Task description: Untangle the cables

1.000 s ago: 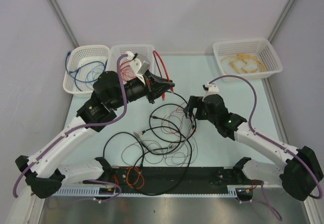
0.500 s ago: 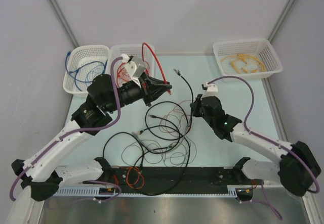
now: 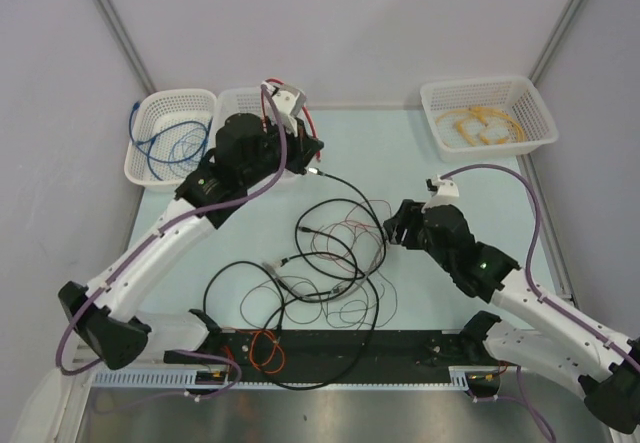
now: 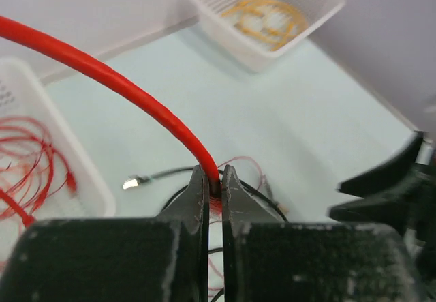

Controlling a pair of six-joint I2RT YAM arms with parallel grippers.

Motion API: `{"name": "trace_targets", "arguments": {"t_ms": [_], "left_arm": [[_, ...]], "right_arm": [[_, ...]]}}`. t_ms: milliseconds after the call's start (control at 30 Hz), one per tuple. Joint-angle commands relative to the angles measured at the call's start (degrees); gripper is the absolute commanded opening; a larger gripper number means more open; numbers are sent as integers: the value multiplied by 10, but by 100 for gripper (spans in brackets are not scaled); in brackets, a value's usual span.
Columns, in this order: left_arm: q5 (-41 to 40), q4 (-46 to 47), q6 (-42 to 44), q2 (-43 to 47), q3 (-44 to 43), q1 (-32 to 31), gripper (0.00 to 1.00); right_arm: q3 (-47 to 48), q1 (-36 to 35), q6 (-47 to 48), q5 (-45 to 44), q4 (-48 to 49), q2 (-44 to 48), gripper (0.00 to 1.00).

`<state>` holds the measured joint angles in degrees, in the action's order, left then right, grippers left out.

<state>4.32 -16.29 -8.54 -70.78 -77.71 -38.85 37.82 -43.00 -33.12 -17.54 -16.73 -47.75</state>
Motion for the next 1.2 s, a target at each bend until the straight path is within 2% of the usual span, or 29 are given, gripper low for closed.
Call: {"name": "trace_targets", "arguments": {"t_ms": [0, 167, 333, 567, 733, 767, 800, 833, 933, 1000, 1100, 1167], "left_arm": [[-21, -14, -11, -27, -37, 61, 0], [20, -5, -29, -75, -81, 134, 0], [54, 8, -52, -160, -138, 193, 0], [95, 37, -77, -299, -202, 235, 0], [117, 23, -84, -387, -292, 255, 1], [113, 16, -83, -406, -306, 258, 11], [100, 9, -81, -411, -327, 262, 37], [89, 10, -78, -413, -331, 264, 50], [40, 33, -67, -385, -322, 272, 75], [14, 49, -62, -351, -303, 279, 88], [-23, 79, -64, -290, -251, 280, 95], [-33, 97, -79, -251, -210, 280, 96]], "right_arm": [[8, -12, -24, -4, -54, 46, 65], [8, -13, -19, 21, -50, 68, 64], [8, -14, -19, 36, -44, 58, 63], [8, -7, 5, 31, -37, 35, 63], [8, 17, 12, 63, -20, -8, 62], [8, 20, 12, 69, -16, -16, 62], [8, 27, 12, 74, -8, -23, 62], [8, 29, 12, 84, -3, -36, 62], [8, 36, 19, 97, 10, -50, 62], [8, 40, 22, 101, 16, -56, 62], [7, 45, 27, 103, 20, -58, 62], [7, 47, 29, 103, 20, -54, 62]]}}
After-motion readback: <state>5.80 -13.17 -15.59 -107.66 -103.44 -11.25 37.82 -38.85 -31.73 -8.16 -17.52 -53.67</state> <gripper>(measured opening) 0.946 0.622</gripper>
